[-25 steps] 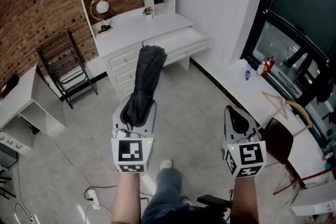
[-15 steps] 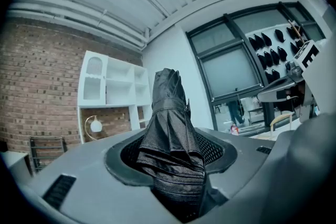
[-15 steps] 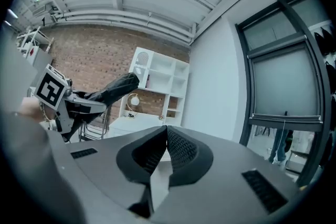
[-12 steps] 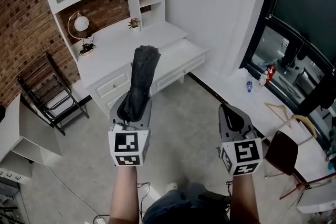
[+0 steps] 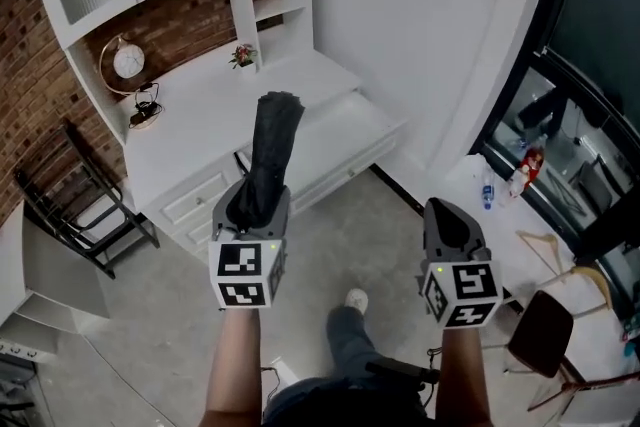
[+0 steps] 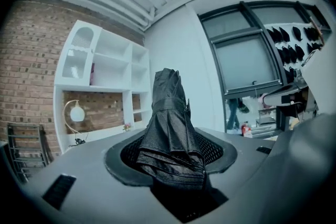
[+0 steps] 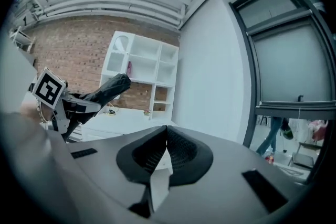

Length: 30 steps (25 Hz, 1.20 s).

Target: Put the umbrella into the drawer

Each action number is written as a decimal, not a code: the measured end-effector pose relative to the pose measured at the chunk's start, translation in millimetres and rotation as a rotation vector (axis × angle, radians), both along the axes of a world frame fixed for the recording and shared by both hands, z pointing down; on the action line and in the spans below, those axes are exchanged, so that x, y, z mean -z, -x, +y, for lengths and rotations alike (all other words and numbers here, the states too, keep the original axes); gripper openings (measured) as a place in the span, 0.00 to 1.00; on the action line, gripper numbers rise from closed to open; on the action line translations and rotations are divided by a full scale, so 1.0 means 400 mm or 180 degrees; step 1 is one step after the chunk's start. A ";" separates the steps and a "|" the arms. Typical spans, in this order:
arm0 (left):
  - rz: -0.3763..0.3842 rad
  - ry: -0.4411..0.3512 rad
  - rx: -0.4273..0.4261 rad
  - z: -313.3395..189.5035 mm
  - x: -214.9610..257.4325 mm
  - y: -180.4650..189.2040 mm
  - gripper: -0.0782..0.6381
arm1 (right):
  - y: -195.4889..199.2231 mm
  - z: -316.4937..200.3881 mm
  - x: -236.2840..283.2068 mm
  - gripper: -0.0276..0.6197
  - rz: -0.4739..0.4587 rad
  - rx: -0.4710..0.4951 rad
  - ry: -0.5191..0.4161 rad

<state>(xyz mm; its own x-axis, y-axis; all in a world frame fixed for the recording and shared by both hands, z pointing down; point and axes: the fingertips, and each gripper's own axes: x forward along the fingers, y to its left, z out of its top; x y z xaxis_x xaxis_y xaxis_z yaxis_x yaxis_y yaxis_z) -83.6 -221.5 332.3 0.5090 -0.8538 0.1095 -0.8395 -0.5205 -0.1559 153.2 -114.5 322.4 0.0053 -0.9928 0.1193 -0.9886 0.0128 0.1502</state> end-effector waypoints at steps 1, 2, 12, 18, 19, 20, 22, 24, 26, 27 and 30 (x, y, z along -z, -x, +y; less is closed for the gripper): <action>-0.0016 0.0056 0.0016 -0.056 -0.015 -0.026 0.44 | -0.023 -0.063 -0.008 0.04 -0.0008 0.0028 0.0022; -0.0044 0.0114 0.0027 -0.113 -0.031 -0.055 0.44 | -0.045 -0.128 -0.015 0.04 -0.0008 0.0070 0.0050; -0.0541 0.0881 -0.0065 -0.630 -0.283 -0.326 0.44 | -0.246 -0.641 -0.075 0.04 -0.0028 0.0308 0.0346; -0.0959 0.1533 -0.0245 -0.833 -0.516 -0.431 0.44 | -0.279 -0.816 -0.207 0.04 -0.0096 0.0399 0.0785; -0.1028 0.1652 -0.0274 -0.863 -0.556 -0.444 0.44 | -0.283 -0.844 -0.226 0.04 -0.0114 0.0400 0.0857; -0.1081 0.1776 -0.0291 -0.892 -0.598 -0.455 0.44 | -0.288 -0.872 -0.244 0.04 -0.0115 0.0403 0.0930; -0.1147 0.2038 -0.0271 -0.949 -0.680 -0.472 0.44 | -0.299 -0.929 -0.275 0.04 -0.0093 0.0411 0.1055; -0.1158 0.2269 -0.0165 -1.004 -0.753 -0.484 0.43 | -0.308 -0.988 -0.304 0.04 -0.0082 0.0411 0.1163; -0.1111 0.2472 -0.0028 -1.055 -0.815 -0.493 0.43 | -0.318 -1.050 -0.335 0.04 -0.0081 0.0389 0.1260; -0.1069 0.2578 0.0044 -1.078 -0.845 -0.497 0.42 | -0.324 -1.078 -0.351 0.04 -0.0096 0.0355 0.1308; -0.0863 0.2860 0.0229 -1.127 -0.926 -0.509 0.41 | -0.349 -1.141 -0.405 0.04 -0.0213 0.0193 0.1514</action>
<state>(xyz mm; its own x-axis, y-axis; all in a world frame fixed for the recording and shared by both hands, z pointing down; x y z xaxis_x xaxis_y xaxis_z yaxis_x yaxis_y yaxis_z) 119.8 -672.5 702.8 0.3189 -0.4203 0.8495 -0.8683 -0.4889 0.0841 292.8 -570.9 484.3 -0.0741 -0.8263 0.5583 -0.9912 0.1225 0.0498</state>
